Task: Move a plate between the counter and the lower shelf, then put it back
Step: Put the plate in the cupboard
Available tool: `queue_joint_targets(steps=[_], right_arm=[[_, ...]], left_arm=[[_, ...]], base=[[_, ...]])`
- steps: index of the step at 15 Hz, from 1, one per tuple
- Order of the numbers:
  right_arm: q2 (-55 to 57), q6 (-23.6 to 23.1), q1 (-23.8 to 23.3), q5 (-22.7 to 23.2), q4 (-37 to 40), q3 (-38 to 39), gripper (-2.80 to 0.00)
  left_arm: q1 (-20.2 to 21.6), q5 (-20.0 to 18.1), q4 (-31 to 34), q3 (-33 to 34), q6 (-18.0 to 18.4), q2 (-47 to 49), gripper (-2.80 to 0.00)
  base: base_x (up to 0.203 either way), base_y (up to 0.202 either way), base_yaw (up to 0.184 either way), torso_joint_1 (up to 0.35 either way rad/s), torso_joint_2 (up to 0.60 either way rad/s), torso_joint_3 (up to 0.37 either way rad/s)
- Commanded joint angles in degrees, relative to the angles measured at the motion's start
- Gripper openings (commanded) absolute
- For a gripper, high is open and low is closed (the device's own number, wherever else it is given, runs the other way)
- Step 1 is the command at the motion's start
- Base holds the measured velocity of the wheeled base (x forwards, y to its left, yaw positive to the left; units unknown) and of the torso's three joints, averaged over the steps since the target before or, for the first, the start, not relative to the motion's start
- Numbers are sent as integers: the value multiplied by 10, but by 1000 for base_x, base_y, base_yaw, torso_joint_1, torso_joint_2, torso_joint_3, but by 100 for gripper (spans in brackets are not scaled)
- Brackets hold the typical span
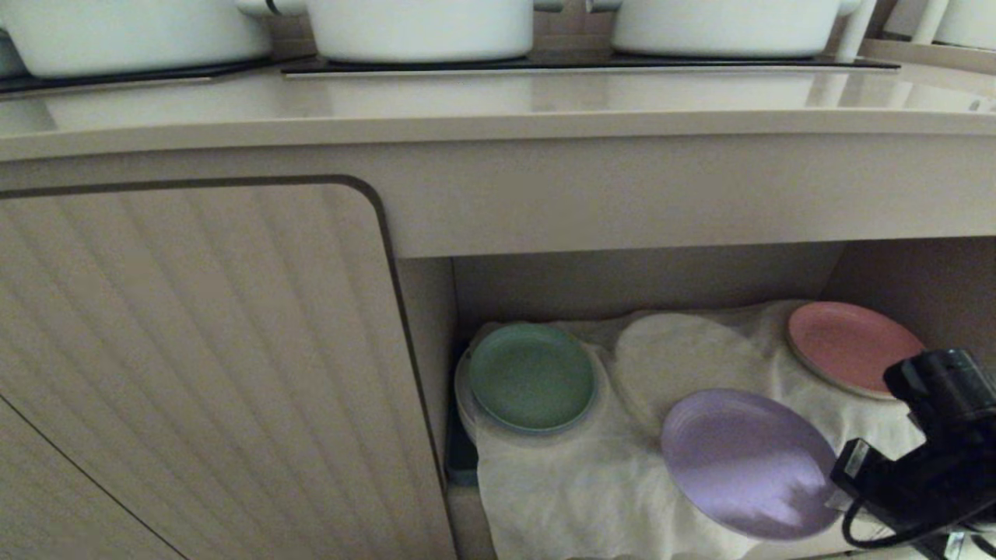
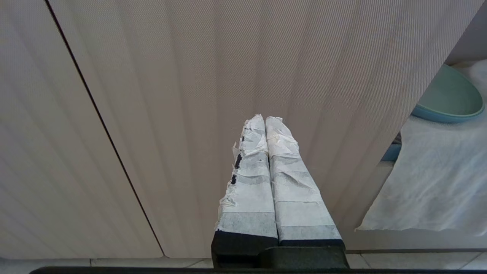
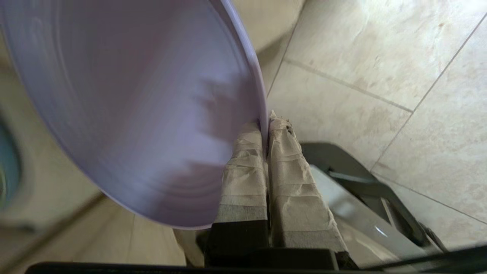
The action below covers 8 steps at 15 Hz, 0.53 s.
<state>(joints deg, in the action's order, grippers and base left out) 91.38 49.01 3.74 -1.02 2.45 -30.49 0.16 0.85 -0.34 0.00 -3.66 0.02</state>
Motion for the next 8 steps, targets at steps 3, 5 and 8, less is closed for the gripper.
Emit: queue_joint_targets(steps=[3,5,8], right_arm=[[49,42,2,-14,-23,-32,-280],[52,65,2,-13,-23,-56,-280],[65,86,3,-13,-22,-82,-280]], left_arm=[[0,0,-1,0,0,0,-280],[1,0,0,0,0,0,-280],[0,0,0,0,0,0,-280]], base=[[0,0,0,0,0,0],[0,0,0,0,0,0],[0,0,0,0,0,0]])
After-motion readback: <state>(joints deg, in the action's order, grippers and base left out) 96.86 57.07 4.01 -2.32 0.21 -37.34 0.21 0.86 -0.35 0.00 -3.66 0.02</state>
